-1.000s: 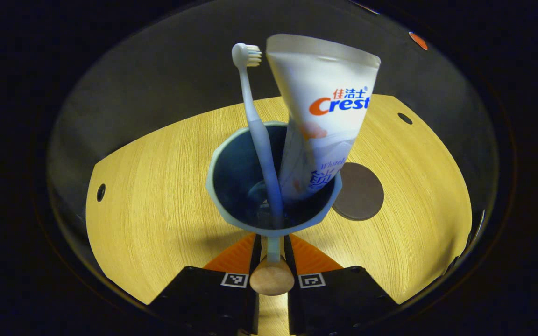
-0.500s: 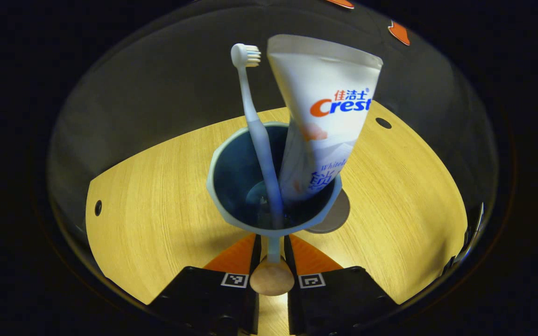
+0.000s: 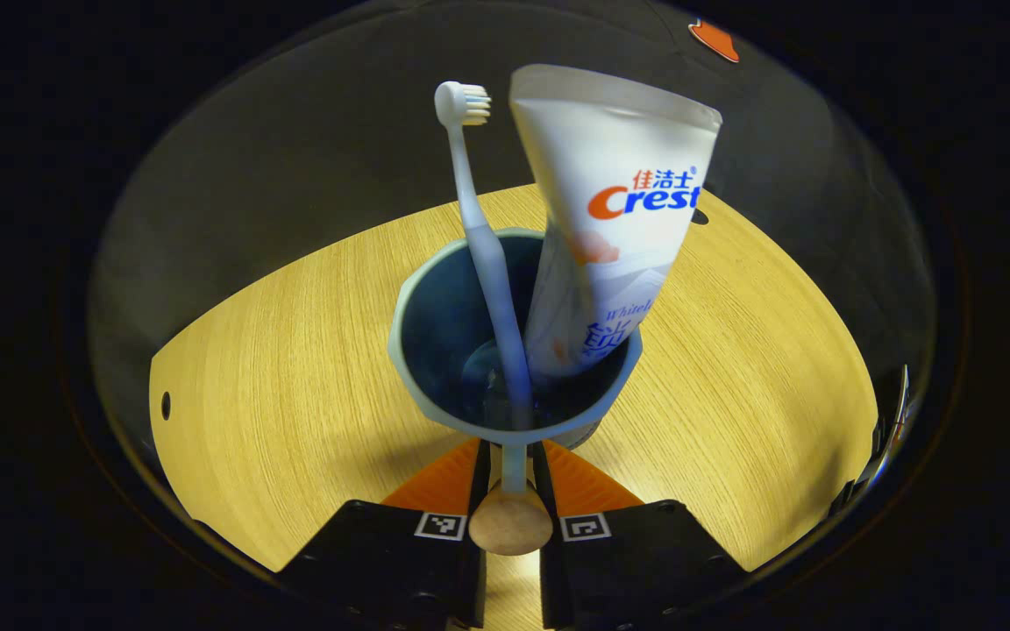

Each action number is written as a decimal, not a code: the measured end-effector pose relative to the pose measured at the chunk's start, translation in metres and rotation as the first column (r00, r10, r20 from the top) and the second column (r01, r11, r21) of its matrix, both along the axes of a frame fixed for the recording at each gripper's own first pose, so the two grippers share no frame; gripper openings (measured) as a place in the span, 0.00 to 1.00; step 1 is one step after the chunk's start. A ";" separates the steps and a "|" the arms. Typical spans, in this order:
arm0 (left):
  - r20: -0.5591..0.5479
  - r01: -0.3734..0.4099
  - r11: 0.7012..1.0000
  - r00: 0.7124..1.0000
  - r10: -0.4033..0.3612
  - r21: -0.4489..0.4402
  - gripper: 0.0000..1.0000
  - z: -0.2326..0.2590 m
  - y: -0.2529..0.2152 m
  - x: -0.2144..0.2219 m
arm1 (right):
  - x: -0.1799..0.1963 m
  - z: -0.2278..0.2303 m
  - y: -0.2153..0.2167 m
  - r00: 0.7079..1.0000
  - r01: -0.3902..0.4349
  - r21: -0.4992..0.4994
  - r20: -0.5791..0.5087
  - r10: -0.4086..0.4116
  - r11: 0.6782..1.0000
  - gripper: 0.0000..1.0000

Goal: Put the toothbrush and toothpaste on the desktop into the cup, then pick up the cup and place it on the coaster on the desktop.

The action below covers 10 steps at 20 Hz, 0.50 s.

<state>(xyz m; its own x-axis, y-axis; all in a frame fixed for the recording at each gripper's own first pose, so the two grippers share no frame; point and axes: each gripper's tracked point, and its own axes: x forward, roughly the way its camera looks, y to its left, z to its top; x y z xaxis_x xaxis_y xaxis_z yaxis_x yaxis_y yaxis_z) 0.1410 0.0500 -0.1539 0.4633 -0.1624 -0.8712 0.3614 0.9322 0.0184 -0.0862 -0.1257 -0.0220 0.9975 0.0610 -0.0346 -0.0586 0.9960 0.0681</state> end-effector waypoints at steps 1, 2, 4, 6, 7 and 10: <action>-0.003 0.003 1.000 1.000 -0.003 -0.003 0.25 -0.001 0.000 0.000 | 0.001 -0.003 -0.004 1.000 0.012 -0.009 -0.003 -0.012 1.000 0.87; -0.006 0.005 1.000 1.000 -0.005 -0.006 0.24 -0.002 0.000 -0.001 | 0.001 -0.005 -0.007 1.000 0.022 -0.017 -0.004 -0.022 1.000 0.86; -0.013 0.003 1.000 1.000 -0.003 -0.007 0.24 0.000 0.001 -0.002 | 0.000 -0.009 -0.006 1.000 0.020 -0.018 -0.014 -0.020 1.000 0.86; -0.014 -0.011 1.000 1.000 0.011 0.001 0.24 0.004 0.001 -0.001 | 0.001 -0.016 -0.006 0.999 0.019 -0.030 -0.028 -0.020 0.999 0.86; -0.009 -0.016 1.000 1.000 0.016 0.002 0.25 0.003 -0.001 -0.002 | 0.000 -0.020 -0.006 0.999 0.019 -0.036 -0.037 -0.020 0.999 0.86; -0.014 0.001 1.000 1.000 -0.001 0.008 0.26 0.005 0.001 -0.005 | 0.000 -0.023 -0.004 0.999 0.011 -0.029 -0.046 -0.012 1.000 0.86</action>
<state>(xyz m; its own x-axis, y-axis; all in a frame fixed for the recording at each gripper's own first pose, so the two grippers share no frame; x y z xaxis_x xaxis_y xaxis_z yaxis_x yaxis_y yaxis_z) 0.1358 0.0515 -0.1489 0.4510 -0.1556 -0.8789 0.3626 0.9317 0.0211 -0.0865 -0.1293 -0.0453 0.9955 0.0476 -0.0819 -0.0443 0.9982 0.0414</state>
